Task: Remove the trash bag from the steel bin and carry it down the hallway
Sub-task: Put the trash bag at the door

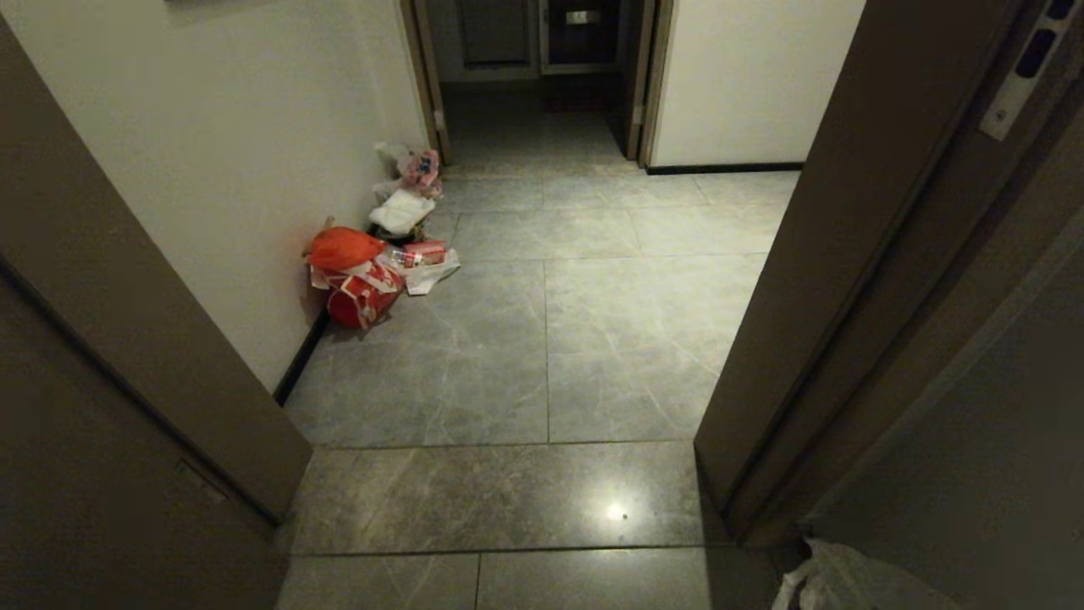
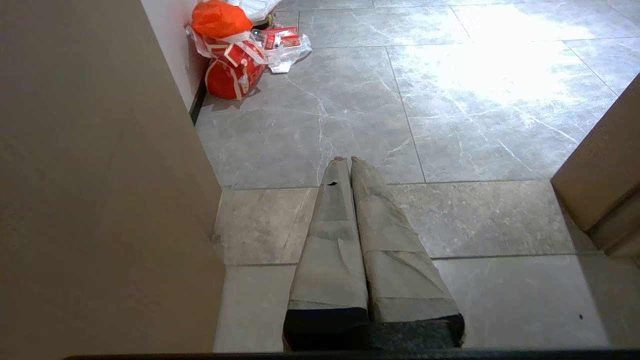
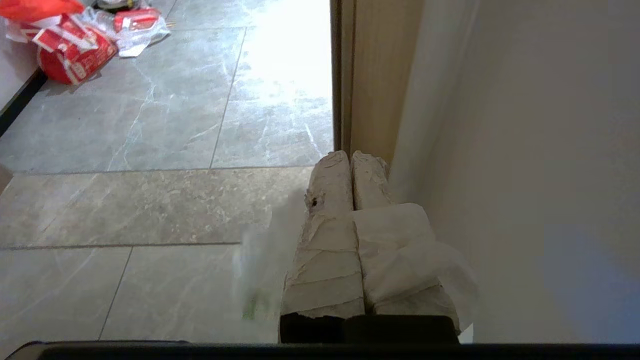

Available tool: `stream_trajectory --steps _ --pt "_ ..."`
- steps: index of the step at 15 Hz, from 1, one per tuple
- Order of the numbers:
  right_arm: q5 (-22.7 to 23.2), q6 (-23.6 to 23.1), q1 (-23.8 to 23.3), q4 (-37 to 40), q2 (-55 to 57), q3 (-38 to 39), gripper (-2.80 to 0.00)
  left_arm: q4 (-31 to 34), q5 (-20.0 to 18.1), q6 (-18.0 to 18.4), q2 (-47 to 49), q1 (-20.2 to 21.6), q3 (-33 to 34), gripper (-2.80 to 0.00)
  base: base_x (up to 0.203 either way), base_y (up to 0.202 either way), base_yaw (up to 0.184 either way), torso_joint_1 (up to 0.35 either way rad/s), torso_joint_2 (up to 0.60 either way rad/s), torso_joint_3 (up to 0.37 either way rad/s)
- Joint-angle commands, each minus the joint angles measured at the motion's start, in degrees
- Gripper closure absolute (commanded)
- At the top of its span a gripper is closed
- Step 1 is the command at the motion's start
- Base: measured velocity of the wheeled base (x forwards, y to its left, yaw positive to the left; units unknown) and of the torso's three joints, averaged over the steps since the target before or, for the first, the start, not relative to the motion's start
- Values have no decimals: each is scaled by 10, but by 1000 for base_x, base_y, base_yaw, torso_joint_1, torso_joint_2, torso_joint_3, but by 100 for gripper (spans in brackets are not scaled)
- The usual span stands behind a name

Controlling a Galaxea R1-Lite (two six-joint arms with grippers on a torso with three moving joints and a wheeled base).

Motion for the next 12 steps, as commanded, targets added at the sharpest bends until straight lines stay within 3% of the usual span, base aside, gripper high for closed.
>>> stream_trajectory --steps 1,10,12 --pt "0 0 0 0 0 0 0 0 0 0 0 0 1 0 0 0 0 0 0 0" --pt "0 0 0 0 0 0 0 0 0 0 0 0 1 0 0 0 0 0 0 0" --pt "0 0 0 0 0 0 0 0 0 0 0 0 1 0 -2 5 -102 5 0 4"
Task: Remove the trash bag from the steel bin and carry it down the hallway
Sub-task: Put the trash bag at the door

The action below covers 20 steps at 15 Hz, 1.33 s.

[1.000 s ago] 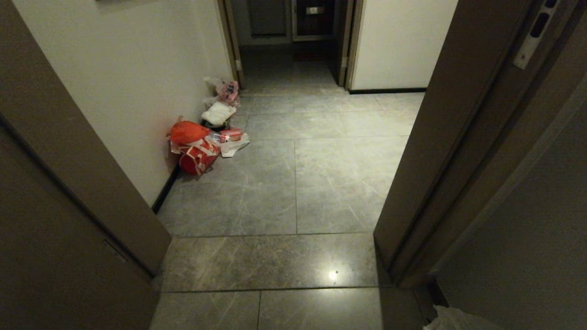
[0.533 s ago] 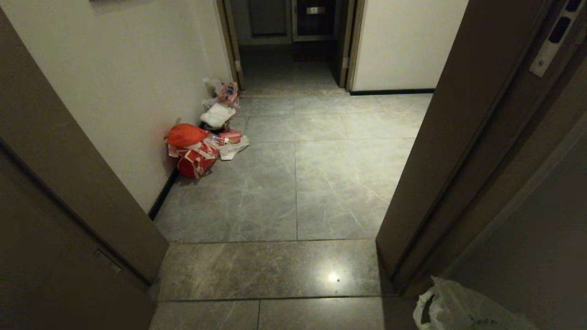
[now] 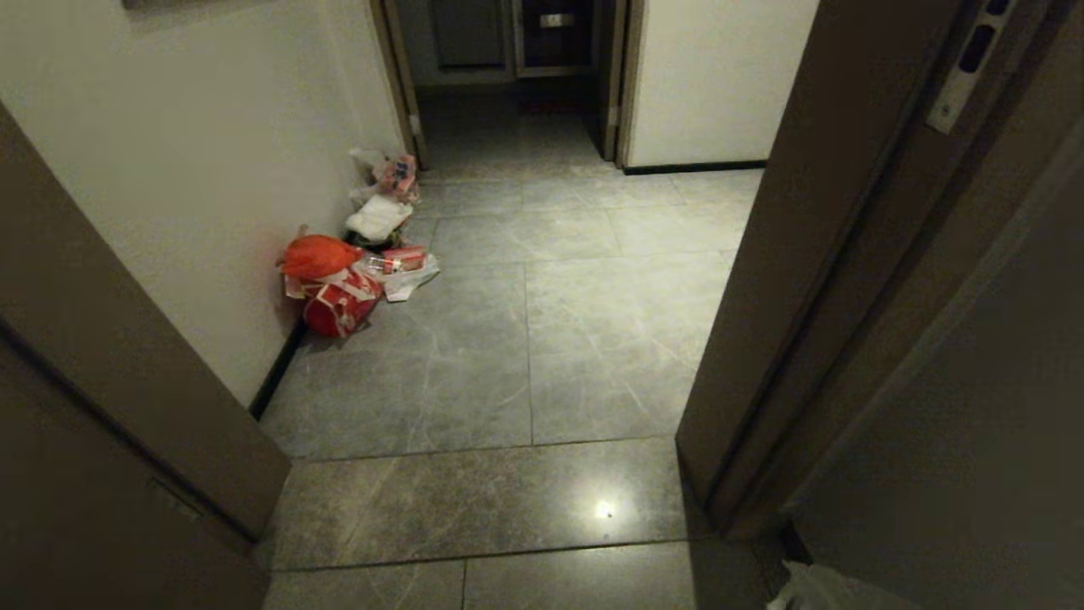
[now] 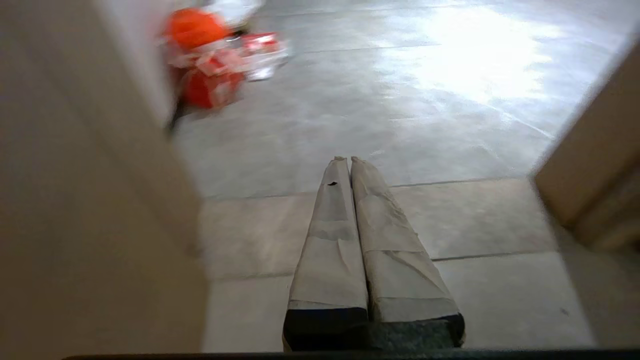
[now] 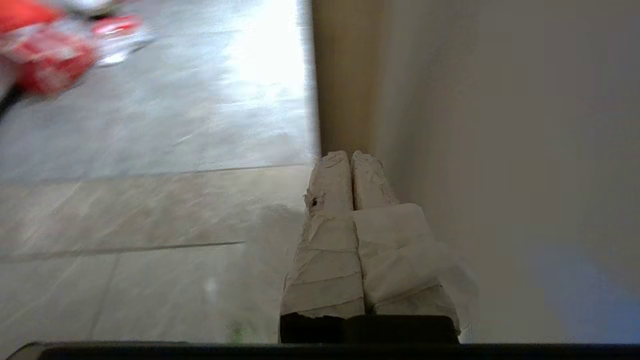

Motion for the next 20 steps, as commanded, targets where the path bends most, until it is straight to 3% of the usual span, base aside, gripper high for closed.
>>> stream_trajectory --steps 1,4,13,20 --pt "0 0 0 0 -1 0 0 1 0 0 0 0 1 0 -5 5 -131 5 -2 1" --pt "0 0 0 0 -1 0 0 1 0 0 0 0 1 0 0 7 -108 0 3 5" --pt "0 0 0 0 0 0 0 0 0 0 0 0 1 0 0 0 0 0 -17 -20" --pt "0 0 0 0 0 0 0 0 0 0 0 0 1 0 -2 -7 133 7 -159 -150"
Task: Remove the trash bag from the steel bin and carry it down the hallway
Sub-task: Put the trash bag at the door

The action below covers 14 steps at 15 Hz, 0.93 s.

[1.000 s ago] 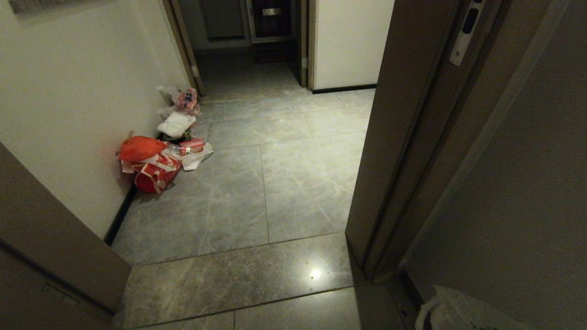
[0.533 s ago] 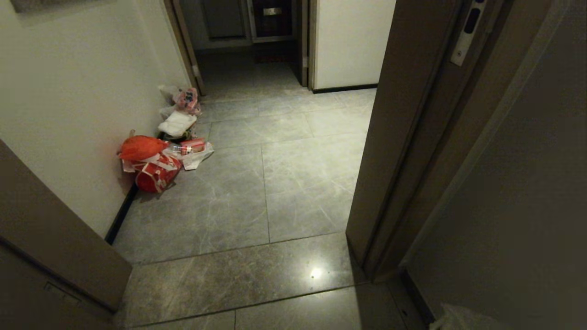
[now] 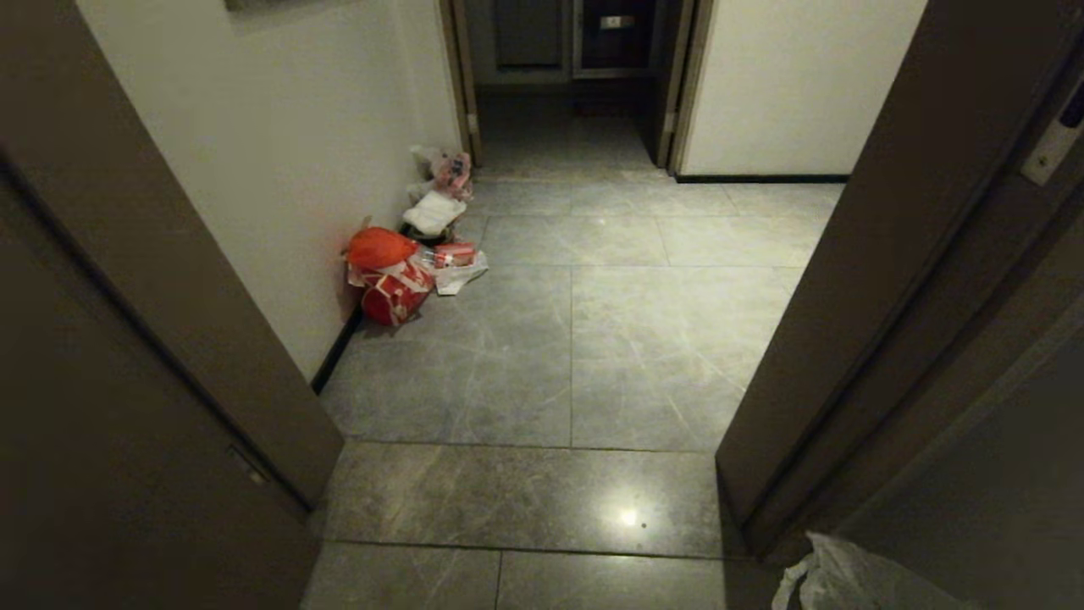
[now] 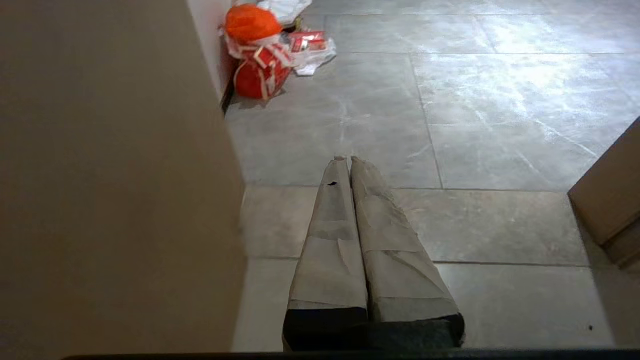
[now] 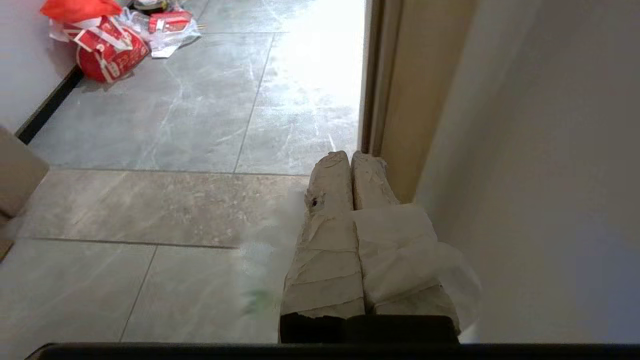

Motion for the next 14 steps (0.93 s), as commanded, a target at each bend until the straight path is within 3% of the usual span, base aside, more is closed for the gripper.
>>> stream_trajectory --steps 1,9,14 --pt "0 0 0 0 0 0 0 0 0 0 0 0 1 0 0 0 0 0 0 0" --pt "0 3 0 1 0 0 0 1 0 0 0 0 1 0 0 0 0 0 0 0" --pt "0 3 0 1 0 0 0 1 0 -2 0 0 1 0 163 0 0 5 2 2"
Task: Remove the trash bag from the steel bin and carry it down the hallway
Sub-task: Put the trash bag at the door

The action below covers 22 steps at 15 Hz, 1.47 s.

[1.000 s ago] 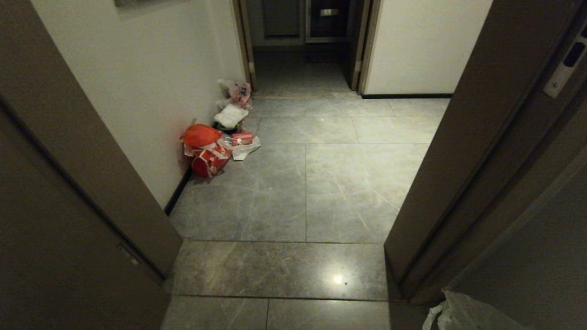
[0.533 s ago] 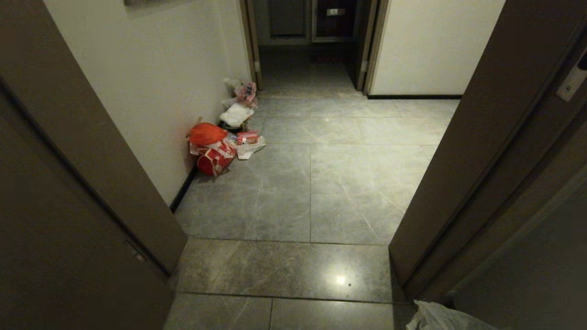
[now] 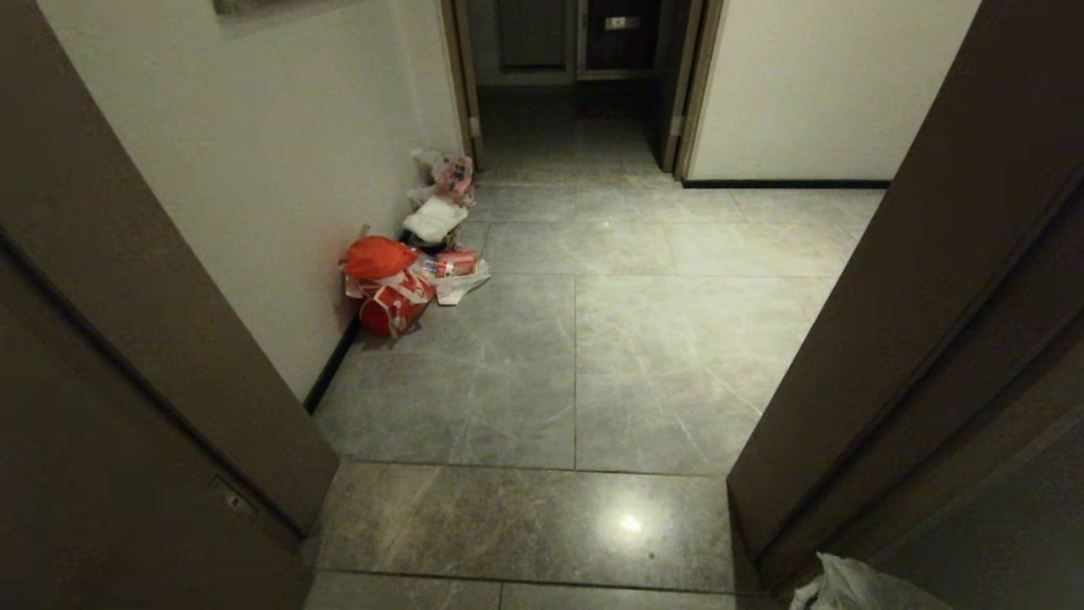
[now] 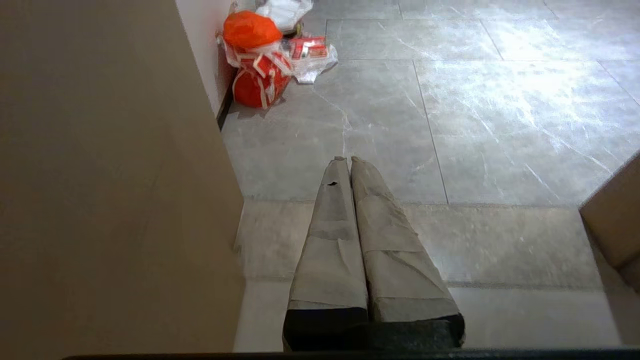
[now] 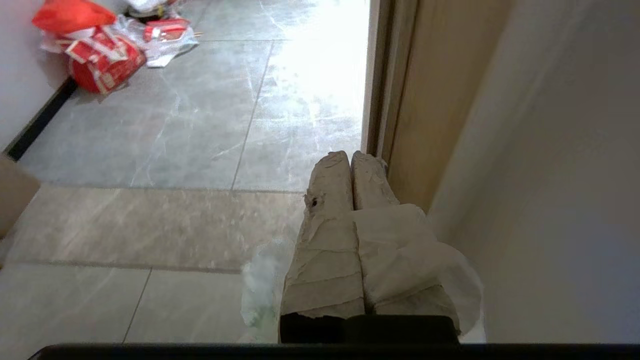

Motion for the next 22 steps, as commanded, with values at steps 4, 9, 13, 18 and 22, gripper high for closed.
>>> stream_trajectory --steps 4,9,13,18,22 --pt "0 0 0 0 0 0 0 0 0 0 0 0 1 0 193 0 0 2 3 2" --pt "0 0 0 0 0 0 0 0 0 0 0 0 1 0 137 0 1 5 2 1" --pt "0 0 0 0 0 0 0 0 0 0 0 0 1 0 0 0 0 0 0 0" --pt "0 0 0 0 0 0 0 0 0 0 0 0 1 0 2 92 -2 0 0 1" --pt "0 0 0 0 0 0 0 0 0 0 0 0 1 0 0 164 4 2 3 1"
